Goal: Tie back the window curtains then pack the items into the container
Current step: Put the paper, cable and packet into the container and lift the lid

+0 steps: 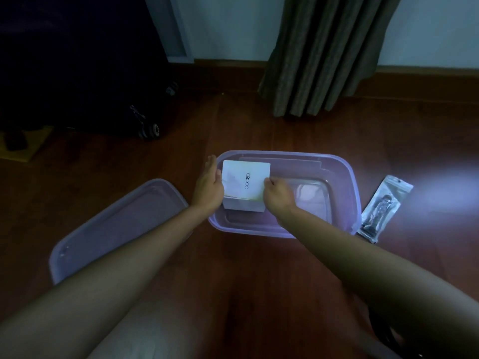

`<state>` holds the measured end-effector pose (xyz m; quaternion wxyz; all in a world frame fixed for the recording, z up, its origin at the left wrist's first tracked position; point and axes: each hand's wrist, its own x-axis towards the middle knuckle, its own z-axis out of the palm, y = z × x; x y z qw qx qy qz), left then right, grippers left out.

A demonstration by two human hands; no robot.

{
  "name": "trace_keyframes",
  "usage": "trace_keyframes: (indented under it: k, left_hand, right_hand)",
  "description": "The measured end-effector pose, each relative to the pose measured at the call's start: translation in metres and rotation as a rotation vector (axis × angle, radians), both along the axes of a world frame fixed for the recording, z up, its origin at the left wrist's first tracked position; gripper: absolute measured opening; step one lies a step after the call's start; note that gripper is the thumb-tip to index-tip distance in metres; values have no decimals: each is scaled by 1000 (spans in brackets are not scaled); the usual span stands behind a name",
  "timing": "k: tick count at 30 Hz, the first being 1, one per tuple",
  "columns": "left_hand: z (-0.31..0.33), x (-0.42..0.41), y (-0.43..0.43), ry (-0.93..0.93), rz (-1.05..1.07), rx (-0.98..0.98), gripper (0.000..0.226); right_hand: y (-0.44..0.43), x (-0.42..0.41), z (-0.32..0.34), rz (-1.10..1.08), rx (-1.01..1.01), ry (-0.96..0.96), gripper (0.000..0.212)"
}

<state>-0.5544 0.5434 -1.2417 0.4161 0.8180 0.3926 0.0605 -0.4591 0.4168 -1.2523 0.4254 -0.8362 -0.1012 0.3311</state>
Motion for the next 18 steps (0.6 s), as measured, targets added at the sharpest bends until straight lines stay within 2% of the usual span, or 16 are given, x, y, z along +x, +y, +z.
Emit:
trace_keyframes:
  k: [6,9,11,14,16,18]
  left_hand:
    - [-2,3,-4,-1,13,36,50]
    - [1,12,-11,-107,15,201,52]
    - [10,26,-25,-242,-80,310,52]
    - [25,53,-66,-394,-273,320,50]
    - [31,69,-103,-441,-416,331,45]
    - [33,81,-143,-468,-589,351,38]
  right_hand:
    - [-13,7,10,58,0,-8,43]
    - [-37,19,22,38,97,-35,36]
    - [-62,32,33,0,159,-61,31]
    - [-115,57,50,-108,187,-204,18]
    - [-158,69,60,-191,135,-316,12]
    - [-205,75,63,-253,-21,-401,16]
